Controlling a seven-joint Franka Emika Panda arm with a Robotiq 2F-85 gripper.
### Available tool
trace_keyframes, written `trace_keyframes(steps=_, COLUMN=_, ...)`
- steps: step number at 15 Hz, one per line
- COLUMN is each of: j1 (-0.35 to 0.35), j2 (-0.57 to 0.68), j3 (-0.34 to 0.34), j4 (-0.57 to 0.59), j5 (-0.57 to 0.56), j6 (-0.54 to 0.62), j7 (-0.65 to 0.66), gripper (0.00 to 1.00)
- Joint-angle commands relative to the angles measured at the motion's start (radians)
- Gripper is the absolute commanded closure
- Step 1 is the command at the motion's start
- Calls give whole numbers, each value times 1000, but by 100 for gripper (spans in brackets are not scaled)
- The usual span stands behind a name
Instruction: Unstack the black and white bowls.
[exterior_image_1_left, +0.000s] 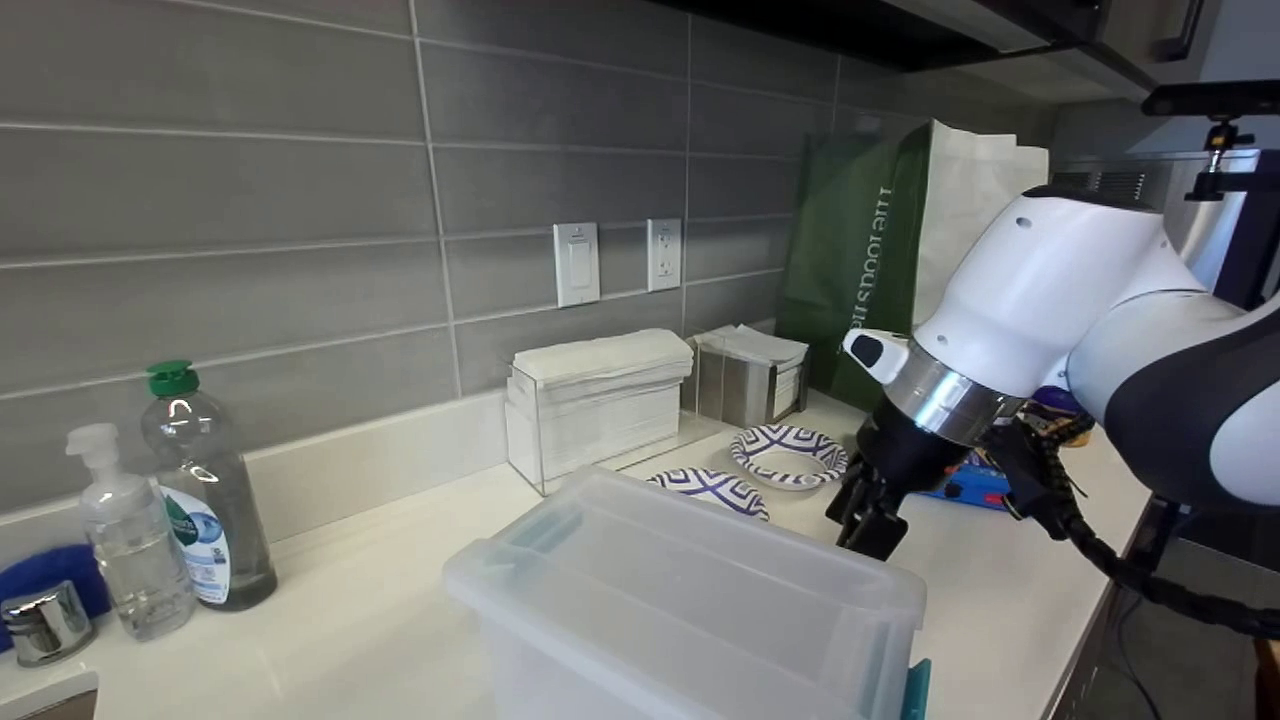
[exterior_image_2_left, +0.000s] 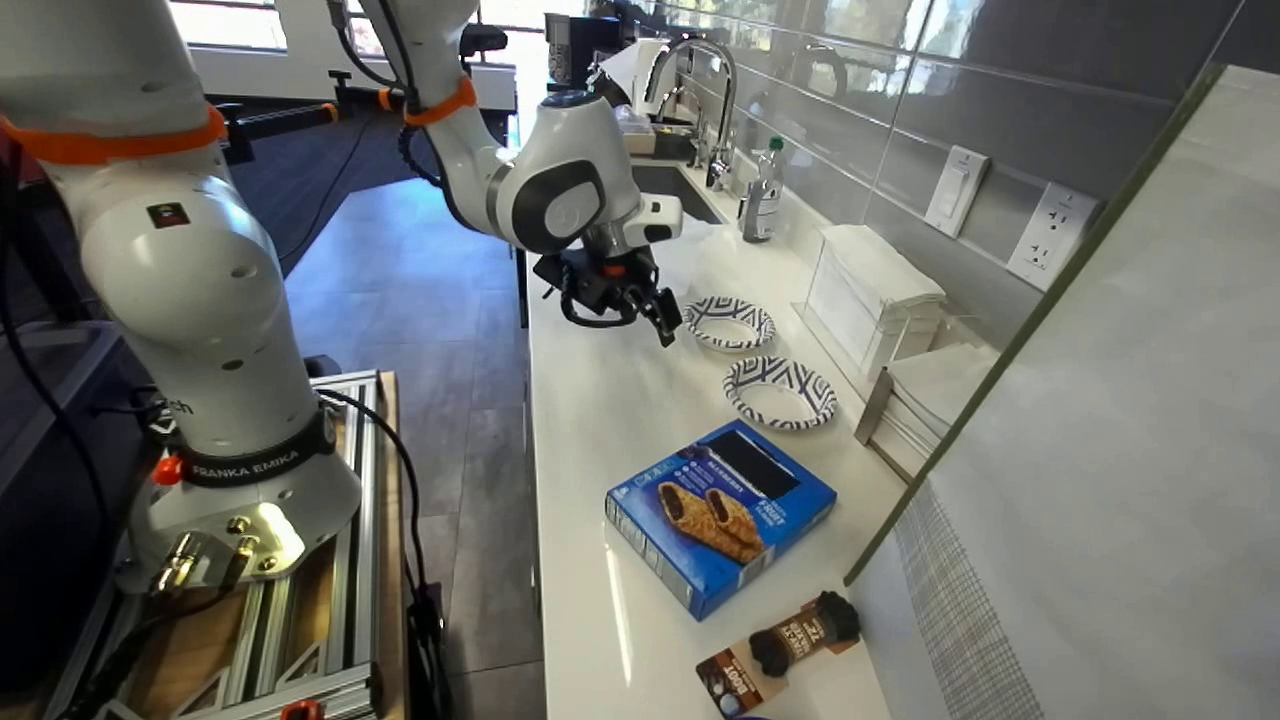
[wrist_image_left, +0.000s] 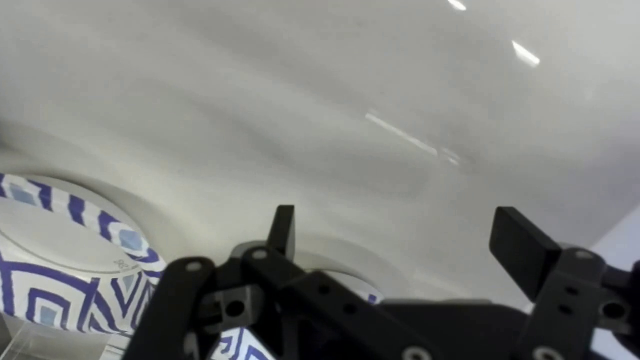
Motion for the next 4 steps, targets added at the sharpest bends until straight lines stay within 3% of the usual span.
trace_keyframes(steps=1, j1=53, j2=-8, j3=-19, j4=6, j5=51, j6=-15, j7=0, gripper=0)
trace_keyframes(steps=2, j1=-34, j2=-14, j3=106, j4=9, j5=148, j6=-25, j7=-52, gripper=0)
trace_keyframes(steps=4, j1=-18, j2=-23, j3=101, j4=10, j5=164, j6=-30, j7=-50, gripper=0)
